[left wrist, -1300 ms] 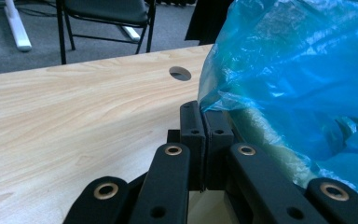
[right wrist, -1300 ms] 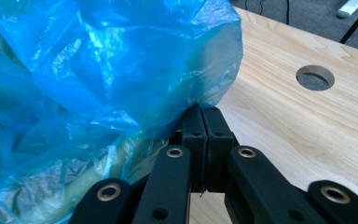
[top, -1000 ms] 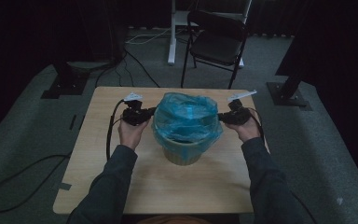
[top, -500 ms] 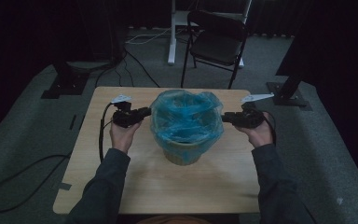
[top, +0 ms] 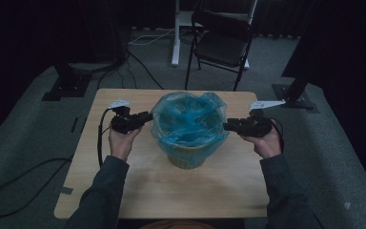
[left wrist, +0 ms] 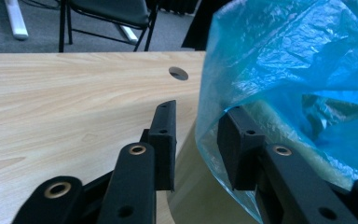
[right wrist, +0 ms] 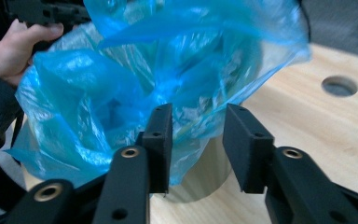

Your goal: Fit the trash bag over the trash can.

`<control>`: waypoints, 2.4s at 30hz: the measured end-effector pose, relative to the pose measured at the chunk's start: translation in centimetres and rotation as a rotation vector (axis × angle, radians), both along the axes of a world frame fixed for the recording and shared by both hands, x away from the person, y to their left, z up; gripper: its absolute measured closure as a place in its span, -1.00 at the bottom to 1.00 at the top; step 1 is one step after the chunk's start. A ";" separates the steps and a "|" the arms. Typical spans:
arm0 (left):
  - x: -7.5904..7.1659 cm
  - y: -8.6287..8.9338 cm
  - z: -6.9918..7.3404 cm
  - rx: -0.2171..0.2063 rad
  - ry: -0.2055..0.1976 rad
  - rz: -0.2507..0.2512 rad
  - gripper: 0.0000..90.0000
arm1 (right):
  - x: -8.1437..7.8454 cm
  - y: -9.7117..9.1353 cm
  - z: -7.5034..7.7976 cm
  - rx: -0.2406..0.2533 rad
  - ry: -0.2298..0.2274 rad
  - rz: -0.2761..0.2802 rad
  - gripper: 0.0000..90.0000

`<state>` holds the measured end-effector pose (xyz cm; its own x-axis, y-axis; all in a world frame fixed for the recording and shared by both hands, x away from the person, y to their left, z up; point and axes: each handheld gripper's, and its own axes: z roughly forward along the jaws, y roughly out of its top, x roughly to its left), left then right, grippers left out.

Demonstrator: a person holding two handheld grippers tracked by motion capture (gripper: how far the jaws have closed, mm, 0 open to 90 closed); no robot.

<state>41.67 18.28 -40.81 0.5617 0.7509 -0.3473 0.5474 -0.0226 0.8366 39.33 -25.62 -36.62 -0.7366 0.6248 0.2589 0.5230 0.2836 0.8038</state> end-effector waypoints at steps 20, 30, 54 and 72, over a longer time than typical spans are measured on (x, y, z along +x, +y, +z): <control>-0.1 -1.2 -0.5 0.026 0.009 -0.059 0.90 | 0.0 1.4 -3.4 -0.135 0.088 0.086 0.99; -0.5 -0.1 0.2 0.005 -0.028 -0.033 0.65 | -0.4 -1.1 -0.8 -0.065 -0.023 0.012 0.34; -1.5 -1.0 2.4 0.043 -0.203 -0.129 -0.01 | 2.2 -1.6 1.1 -0.009 -0.122 -0.046 0.22; -0.4 -3.7 4.1 0.147 -0.271 -0.126 0.07 | 2.2 1.6 2.5 -0.097 -0.240 0.045 0.20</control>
